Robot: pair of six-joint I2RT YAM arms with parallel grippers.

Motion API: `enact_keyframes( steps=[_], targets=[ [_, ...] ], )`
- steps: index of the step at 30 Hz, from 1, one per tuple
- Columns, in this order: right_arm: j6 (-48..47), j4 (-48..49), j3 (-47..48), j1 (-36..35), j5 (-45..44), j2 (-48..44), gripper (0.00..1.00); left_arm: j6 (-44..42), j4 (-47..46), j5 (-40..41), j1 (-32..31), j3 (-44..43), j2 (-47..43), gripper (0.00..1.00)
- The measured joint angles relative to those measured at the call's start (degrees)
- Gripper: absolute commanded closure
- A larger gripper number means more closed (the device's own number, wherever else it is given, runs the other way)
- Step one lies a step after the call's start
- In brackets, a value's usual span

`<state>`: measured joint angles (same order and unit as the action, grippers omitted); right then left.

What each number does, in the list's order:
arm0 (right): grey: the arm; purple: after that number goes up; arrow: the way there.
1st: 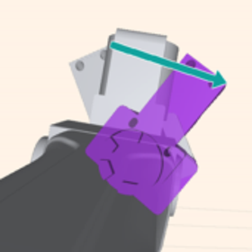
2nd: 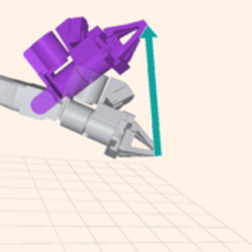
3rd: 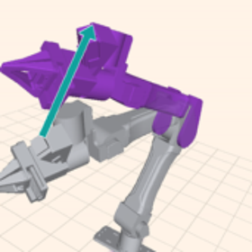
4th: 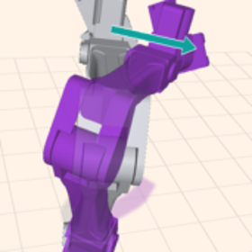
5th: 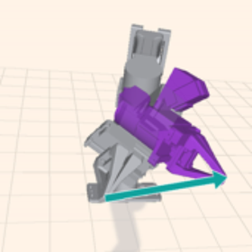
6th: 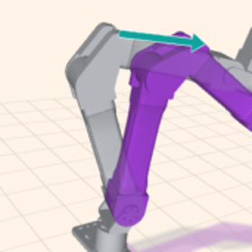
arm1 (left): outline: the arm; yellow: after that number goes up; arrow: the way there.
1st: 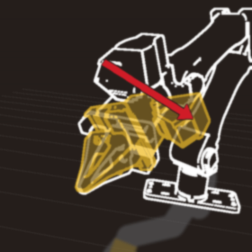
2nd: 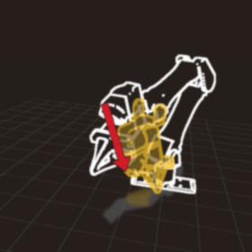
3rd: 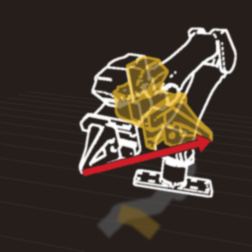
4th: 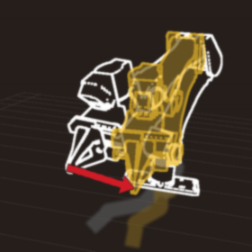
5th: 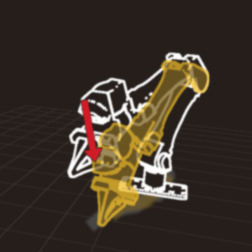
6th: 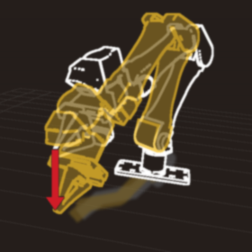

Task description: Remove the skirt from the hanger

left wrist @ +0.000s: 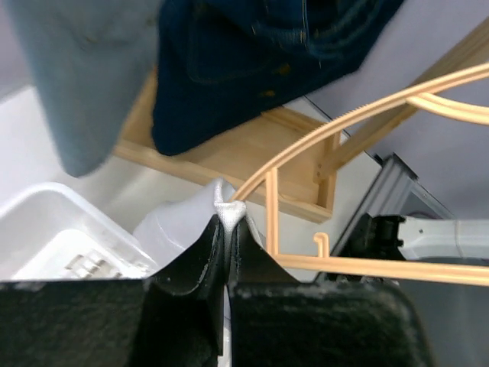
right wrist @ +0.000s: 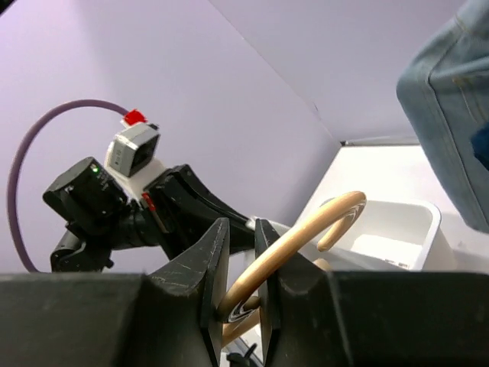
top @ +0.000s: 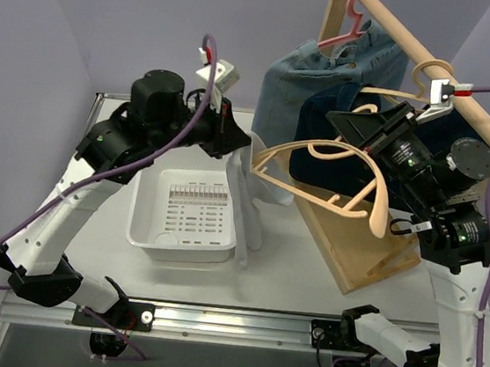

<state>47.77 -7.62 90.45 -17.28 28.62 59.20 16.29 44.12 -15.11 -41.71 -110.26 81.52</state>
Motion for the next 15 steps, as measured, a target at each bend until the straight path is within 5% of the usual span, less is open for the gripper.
enact_keyframes(
  steps=[8, 15],
  targets=[
    [-5.0, -7.6, 4.5, 0.1, -1.8, -2.2, 1.0, -5.9, 7.8, 8.0, 5.6, -25.1, -0.1, 0.98],
    [-9.3, -12.8, 3.3, 0.1, -2.7, -3.2, 1.0, -8.2, 11.3, 10.1, 9.7, -28.3, -1.2, 0.98]
  ],
)
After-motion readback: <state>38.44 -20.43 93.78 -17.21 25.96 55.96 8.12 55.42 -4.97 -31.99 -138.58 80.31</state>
